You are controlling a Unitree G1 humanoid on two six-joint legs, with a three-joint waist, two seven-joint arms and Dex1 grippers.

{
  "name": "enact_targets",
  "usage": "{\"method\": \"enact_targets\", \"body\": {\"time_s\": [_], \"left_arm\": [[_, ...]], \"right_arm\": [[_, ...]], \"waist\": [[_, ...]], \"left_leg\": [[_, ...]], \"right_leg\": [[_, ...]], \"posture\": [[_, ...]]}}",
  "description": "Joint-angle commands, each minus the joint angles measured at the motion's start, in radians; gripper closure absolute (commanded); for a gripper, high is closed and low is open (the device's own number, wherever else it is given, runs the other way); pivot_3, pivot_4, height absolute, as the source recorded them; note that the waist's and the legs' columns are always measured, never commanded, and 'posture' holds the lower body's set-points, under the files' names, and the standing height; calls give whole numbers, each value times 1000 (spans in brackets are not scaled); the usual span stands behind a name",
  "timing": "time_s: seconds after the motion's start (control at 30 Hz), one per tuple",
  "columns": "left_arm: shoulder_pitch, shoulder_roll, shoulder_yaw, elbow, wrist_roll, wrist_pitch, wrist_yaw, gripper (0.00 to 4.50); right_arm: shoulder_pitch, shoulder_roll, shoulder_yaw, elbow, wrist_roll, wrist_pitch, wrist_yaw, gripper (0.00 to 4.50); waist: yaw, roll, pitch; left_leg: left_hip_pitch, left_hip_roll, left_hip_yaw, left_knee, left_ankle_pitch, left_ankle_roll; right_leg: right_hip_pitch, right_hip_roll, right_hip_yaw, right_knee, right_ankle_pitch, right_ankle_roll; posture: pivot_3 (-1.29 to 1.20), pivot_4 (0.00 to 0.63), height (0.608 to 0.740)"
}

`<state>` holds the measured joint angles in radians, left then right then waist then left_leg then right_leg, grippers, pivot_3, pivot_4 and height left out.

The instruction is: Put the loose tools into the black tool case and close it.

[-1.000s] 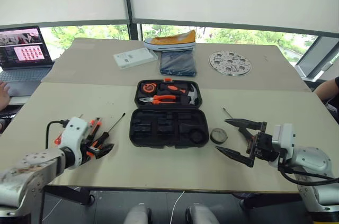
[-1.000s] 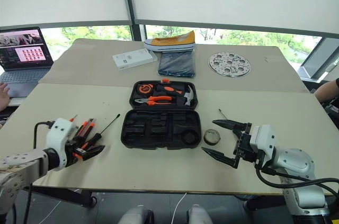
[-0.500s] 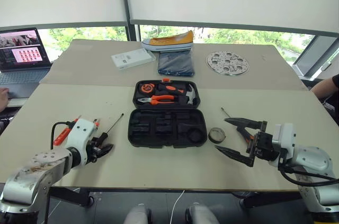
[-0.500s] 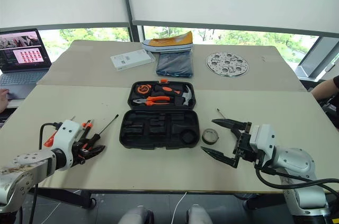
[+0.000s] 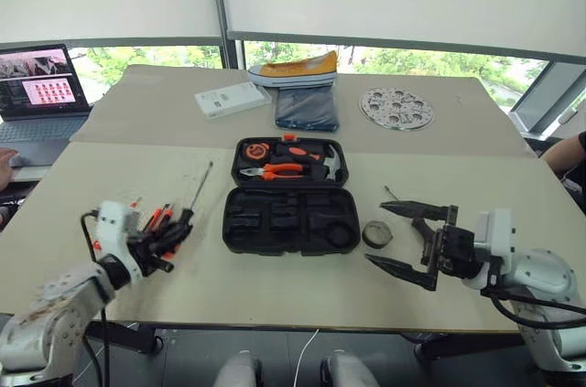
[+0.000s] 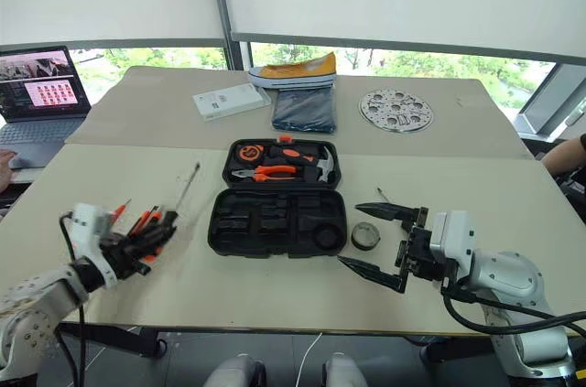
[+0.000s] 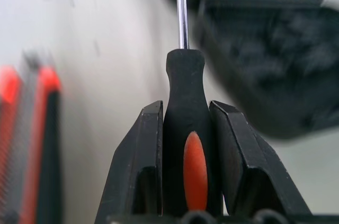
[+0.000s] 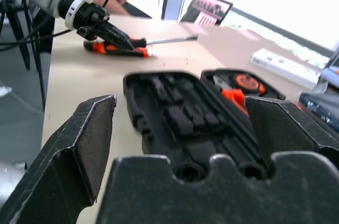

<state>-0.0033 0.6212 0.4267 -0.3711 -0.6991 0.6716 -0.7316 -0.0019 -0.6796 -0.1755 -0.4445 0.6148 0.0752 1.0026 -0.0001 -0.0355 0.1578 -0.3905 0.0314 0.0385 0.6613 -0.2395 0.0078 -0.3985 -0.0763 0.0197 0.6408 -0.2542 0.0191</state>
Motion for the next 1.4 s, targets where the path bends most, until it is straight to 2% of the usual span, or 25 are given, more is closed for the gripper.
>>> {"method": "enact_targets", "body": {"time_s": [0.03,0.13,0.17,0.2,0.27,0.4,0.53,0.7,0.93,1.07,1.13,1.27,1.4], "left_arm": [[-166,134,-198,-21,81,-88,-184,3626],[-331,164,-347,82,176,-133,-241,3626],[-397,173,-422,141,255,-182,-264,3626],[-487,163,-521,261,396,-293,-259,3626],[-615,125,-649,464,559,-442,-265,3626],[-746,55,-746,749,677,-681,-321,3626],[-810,4,-789,879,733,-825,-368,3626],[-857,-39,-802,984,797,-881,-364,3626],[-871,-64,-801,1009,835,-905,-366,3626],[-868,-88,-782,1004,813,-910,-377,3626],[-858,-111,-745,977,761,-898,-376,2613],[-841,-137,-678,966,714,-973,-327,1240],[-806,-147,-621,944,644,-895,-344,1240]], "right_arm": [[-46,19,-57,-33,38,41,-99,0],[-49,22,-59,-6,5,32,-109,0],[-50,20,-58,4,-7,26,-109,0],[-57,22,-59,15,-14,23,-114,0],[-75,23,-58,32,-23,21,-115,0],[-100,14,-63,59,-27,20,-107,0],[-80,7,-77,57,-39,16,-103,0],[-67,2,-79,37,-54,28,-114,0],[-71,0,-78,34,-45,41,-128,0],[-50,4,-73,19,-34,54,-131,0],[-41,5,-67,14,-28,64,-128,0],[-40,5,-58,10,-20,78,-124,0],[-43,20,-71,-2,7,99,-153,0]], "waist": [[14,-1,0],[17,-1,0],[15,-1,0],[14,-1,0],[14,-1,1],[-1,-1,1],[-3,-1,1],[6,-1,1],[5,-1,1],[7,-1,1],[9,-1,1],[11,-1,1],[5,-1,1]], "left_leg": [[0,-1,0,0,1,-1],[-1,-3,1,1,3,0],[0,-4,2,1,3,0],[-1,-4,2,1,3,0],[-1,-6,2,1,3,0],[-5,-9,4,1,3,2],[-17,-10,1,1,3,2],[-26,-12,-2,7,3,4],[-26,-12,-3,17,1,7],[-26,-13,-4,19,1,8],[-26,-13,-4,19,1,8],[-26,-13,-4,19,1,8],[-26,-13,-4,19,1,8]], "right_leg": [[0,0,-1,0,0,0],[1,0,0,-2,1,2],[2,0,0,-2,1,2],[2,1,0,-3,1,2],[2,2,0,-2,1,2],[-3,2,1,-2,1,3],[-14,1,0,1,1,3],[-22,-1,-1,3,2,5],[-19,-1,0,6,3,8],[-18,-1,0,7,4,10],[-18,-1,0,7,4,10],[-18,-2,0,7,4,10],[-18,-1,1,7,4,10]], "posture": [[0,150,740],[0,150,740],[0,150,740],[0,150,740],[0,150,740],[0,150,740],[0,150,740],[0,150,740],[0,150,740],[0,150,740],[0,150,740],[0,150,740],[0,150,740]]}}
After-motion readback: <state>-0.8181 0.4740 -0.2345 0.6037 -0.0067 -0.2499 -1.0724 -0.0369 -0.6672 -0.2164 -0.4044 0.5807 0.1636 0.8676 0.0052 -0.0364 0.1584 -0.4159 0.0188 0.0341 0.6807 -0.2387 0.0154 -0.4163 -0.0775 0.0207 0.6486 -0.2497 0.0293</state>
